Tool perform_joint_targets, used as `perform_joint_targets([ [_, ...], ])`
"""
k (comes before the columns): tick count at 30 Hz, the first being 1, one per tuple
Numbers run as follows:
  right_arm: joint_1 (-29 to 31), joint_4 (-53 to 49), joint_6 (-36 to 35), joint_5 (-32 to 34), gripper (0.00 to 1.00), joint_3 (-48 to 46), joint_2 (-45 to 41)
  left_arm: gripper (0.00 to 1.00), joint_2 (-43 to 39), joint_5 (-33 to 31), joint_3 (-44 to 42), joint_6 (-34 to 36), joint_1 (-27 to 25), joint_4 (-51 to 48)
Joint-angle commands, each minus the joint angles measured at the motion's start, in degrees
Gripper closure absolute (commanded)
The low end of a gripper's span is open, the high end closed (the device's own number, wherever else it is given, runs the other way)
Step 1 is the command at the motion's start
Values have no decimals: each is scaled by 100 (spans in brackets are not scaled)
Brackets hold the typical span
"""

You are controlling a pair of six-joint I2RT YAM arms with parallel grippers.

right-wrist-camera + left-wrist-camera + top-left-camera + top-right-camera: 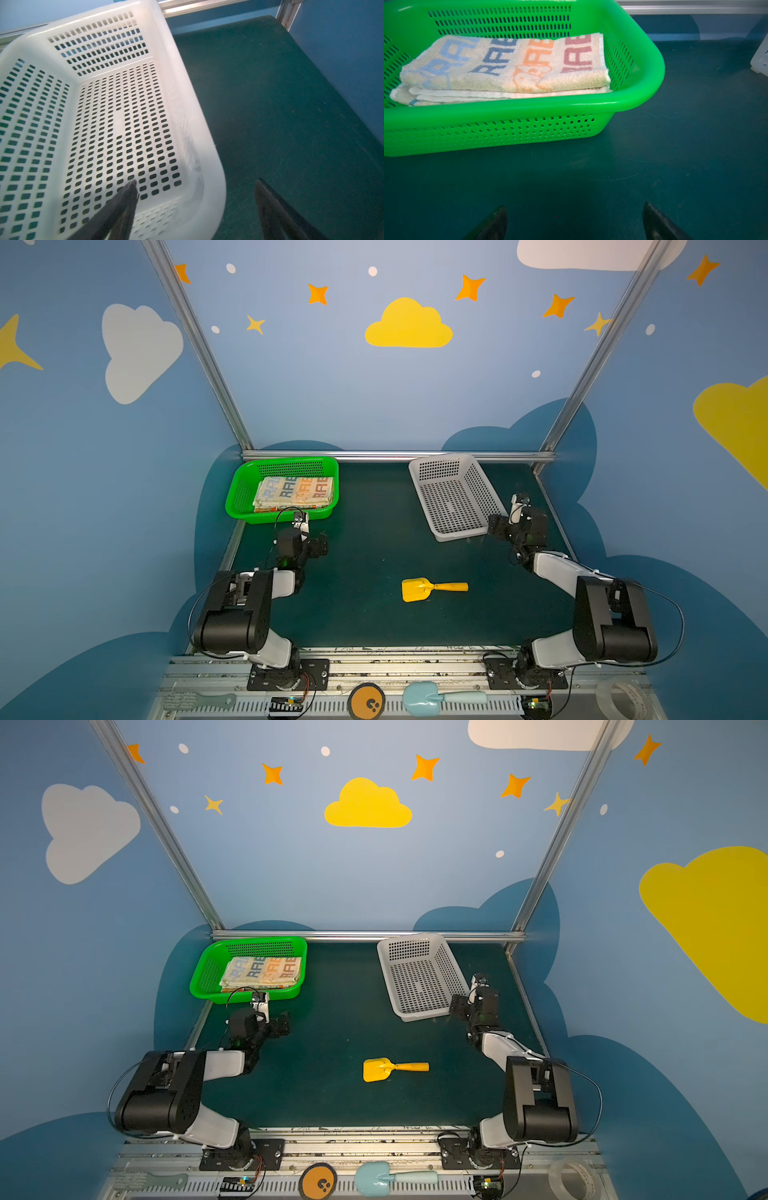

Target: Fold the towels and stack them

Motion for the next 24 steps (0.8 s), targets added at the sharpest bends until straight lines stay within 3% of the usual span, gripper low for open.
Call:
perform_joint_targets([
  [1,9,290,-222,0,13,-582,-42,0,-103,62,80,19,-11,73],
  [3,17,1051,-517,-27,13,-934,8,0,-103,64,80,20,-6,73],
  [6,32,400,-159,145,13,-669,-48,0,-97,70,80,23,-6,73],
  [24,36,474,-173,147,13,-702,-43,0,-97,70,85,20,-8,64],
])
